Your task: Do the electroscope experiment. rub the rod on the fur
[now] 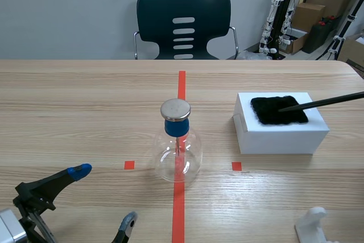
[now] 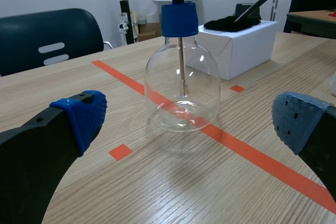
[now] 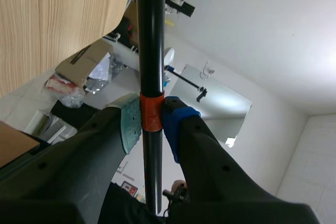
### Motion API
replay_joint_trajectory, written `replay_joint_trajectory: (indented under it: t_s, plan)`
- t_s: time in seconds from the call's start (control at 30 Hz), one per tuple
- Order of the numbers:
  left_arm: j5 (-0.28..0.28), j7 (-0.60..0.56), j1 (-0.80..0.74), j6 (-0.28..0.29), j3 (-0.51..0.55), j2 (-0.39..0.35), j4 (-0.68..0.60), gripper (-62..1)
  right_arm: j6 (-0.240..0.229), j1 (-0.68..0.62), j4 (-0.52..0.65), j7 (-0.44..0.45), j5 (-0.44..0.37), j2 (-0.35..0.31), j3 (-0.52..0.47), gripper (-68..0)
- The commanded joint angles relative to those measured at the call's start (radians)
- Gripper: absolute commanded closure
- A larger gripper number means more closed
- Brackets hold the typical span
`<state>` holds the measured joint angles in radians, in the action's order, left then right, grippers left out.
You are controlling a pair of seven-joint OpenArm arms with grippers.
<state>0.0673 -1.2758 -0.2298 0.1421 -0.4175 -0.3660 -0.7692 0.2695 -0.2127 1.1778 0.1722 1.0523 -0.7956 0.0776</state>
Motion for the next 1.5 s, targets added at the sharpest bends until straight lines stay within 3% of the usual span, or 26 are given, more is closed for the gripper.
replay_joint_trajectory:
  t_s: [0.0,0.17,0.43,0.7,0.83,1.17,1.3,1.47]
  plan:
    - [-0.003,-0.014,-0.003,0.002,0.003,0.0,-0.014,-62.3,0.008,0.031,0.034,-0.01,0.022,0.023,-0.015,-1.3]
    - [-0.003,-0.014,-0.003,0.002,0.003,0.0,-0.014,-62.3,0.01,0.033,0.052,-0.026,0.04,0.045,-0.015,-1.3]
    - [-0.003,-0.014,-0.003,0.002,0.003,0.0,-0.014,-62.3,0.007,0.032,-0.018,-0.043,-0.013,-0.032,-0.016,-1.3]
    - [-0.003,-0.014,-0.003,0.002,0.003,0.0,-0.014,-62.3,0.023,0.033,0.043,-0.052,0.033,0.034,-0.005,-1.3]
    - [-0.003,-0.014,-0.003,0.002,0.003,0.0,-0.014,-62.3,0.022,0.033,0.076,-0.08,0.037,0.036,0.009,-1.3]
    - [-0.003,-0.014,-0.003,0.002,0.003,0.0,-0.014,-62.3,0.023,0.032,-0.014,-0.065,0.01,-0.033,0.009,-1.3]
    - [-0.003,-0.014,-0.003,0.002,0.003,0.0,-0.014,-62.3,0.061,0.032,0.002,-0.054,0.019,-0.009,0.014,-1.3]
    - [-0.003,-0.014,-0.003,0.002,0.003,0.0,-0.014,-62.3,0.064,0.032,0.034,-0.082,0.079,0.037,0.037,-1.3]
